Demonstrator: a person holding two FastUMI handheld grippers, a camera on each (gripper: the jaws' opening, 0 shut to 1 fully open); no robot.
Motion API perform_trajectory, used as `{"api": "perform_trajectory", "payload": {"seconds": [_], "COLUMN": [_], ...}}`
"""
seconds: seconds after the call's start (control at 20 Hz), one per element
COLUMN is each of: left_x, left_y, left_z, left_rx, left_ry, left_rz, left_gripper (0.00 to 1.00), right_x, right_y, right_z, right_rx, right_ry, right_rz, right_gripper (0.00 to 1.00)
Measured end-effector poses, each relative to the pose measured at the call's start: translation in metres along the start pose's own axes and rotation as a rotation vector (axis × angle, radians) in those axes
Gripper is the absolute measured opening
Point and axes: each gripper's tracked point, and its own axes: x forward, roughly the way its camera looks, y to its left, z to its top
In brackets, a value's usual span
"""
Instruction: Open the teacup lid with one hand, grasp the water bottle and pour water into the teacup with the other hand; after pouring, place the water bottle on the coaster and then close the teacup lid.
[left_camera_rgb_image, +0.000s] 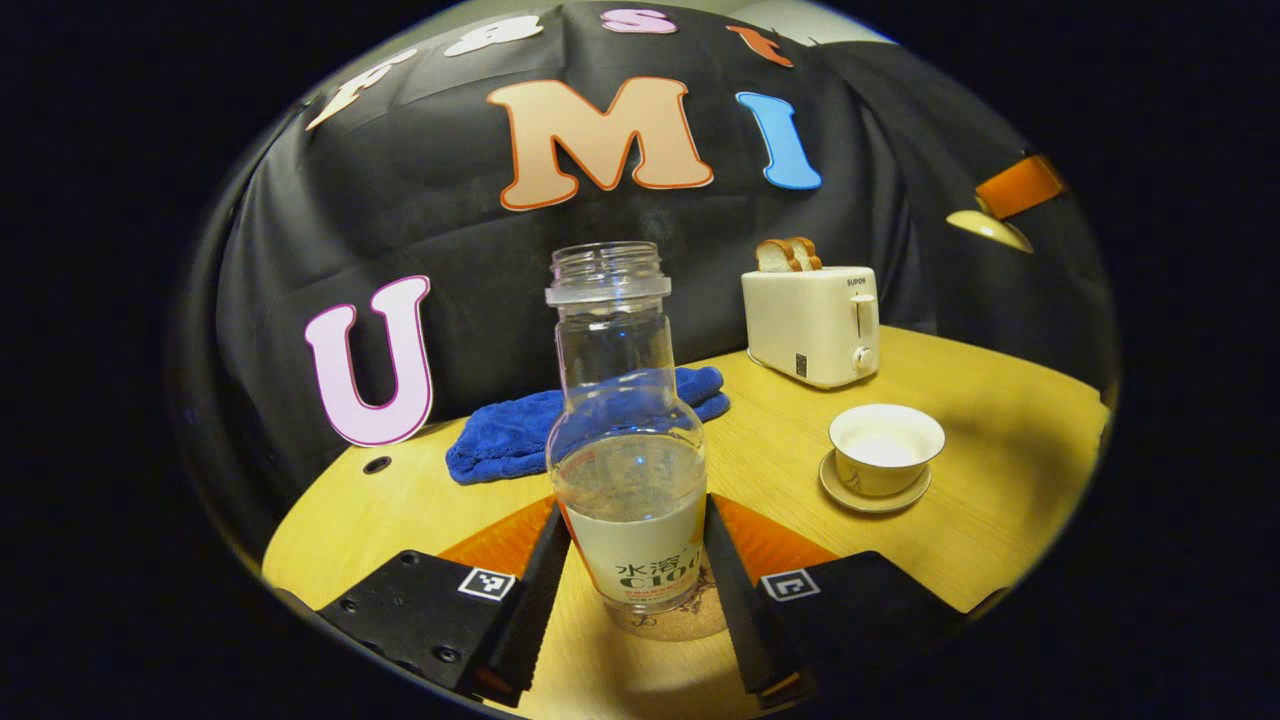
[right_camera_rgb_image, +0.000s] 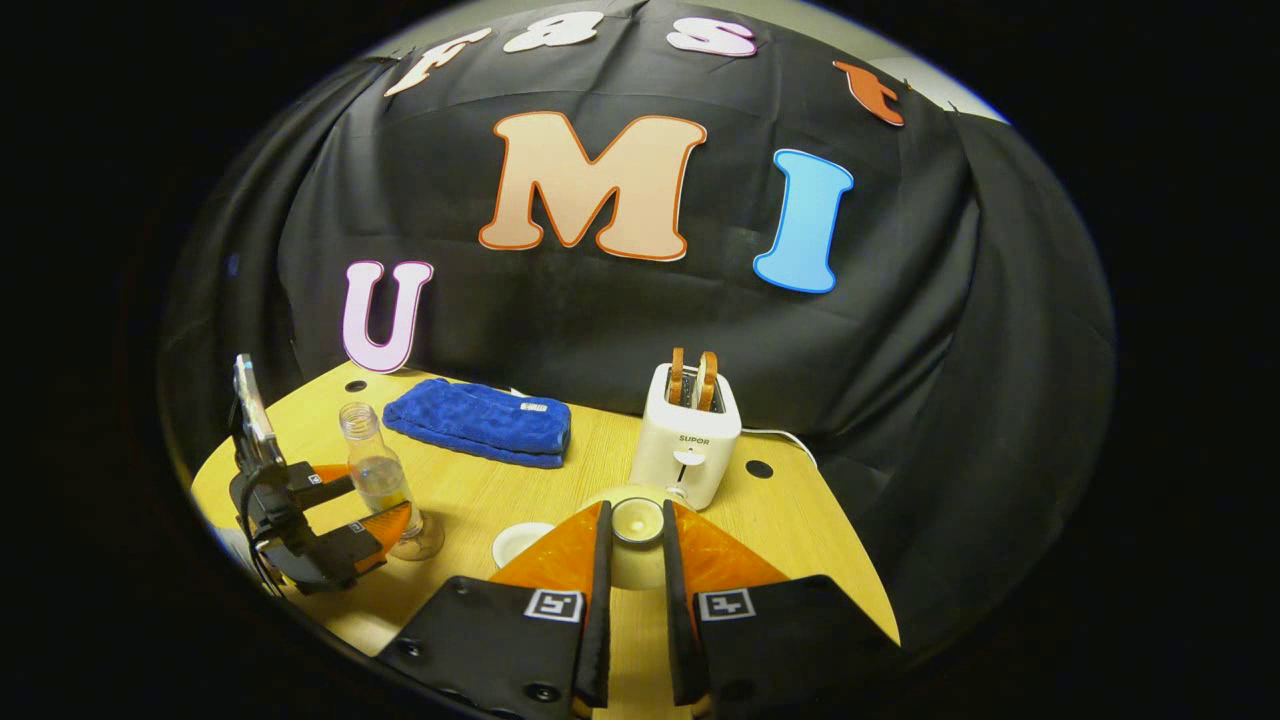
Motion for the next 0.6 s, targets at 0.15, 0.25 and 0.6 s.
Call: {"api": "perform_trajectory", "payload": {"seconds": [0.15, 0.25, 0.6], "left_x": [0.001, 0.0, 0.007], "left_y": [0.008, 0.009, -0.006], "left_z": [0.0, 0.001, 0.019], "left_rx": [0.127, 0.216, 0.558], "left_ry": [0.027, 0.041, 0.025], "left_rz": [0.024, 0.028, -0.018], "left_gripper": [0.72, 0.72, 0.71], "right_x": [-0.001, -0.001, -0.009], "right_y": [-0.003, -0.009, -0.025], "right_z": [0.0, -0.006, -0.036], "right_rx": [0.03, 0.05, 0.087], "right_ry": [-0.01, -0.011, 0.012], "right_rz": [0.002, 0.001, 0.007], "right_gripper": [0.27, 0.27, 0.28]}}
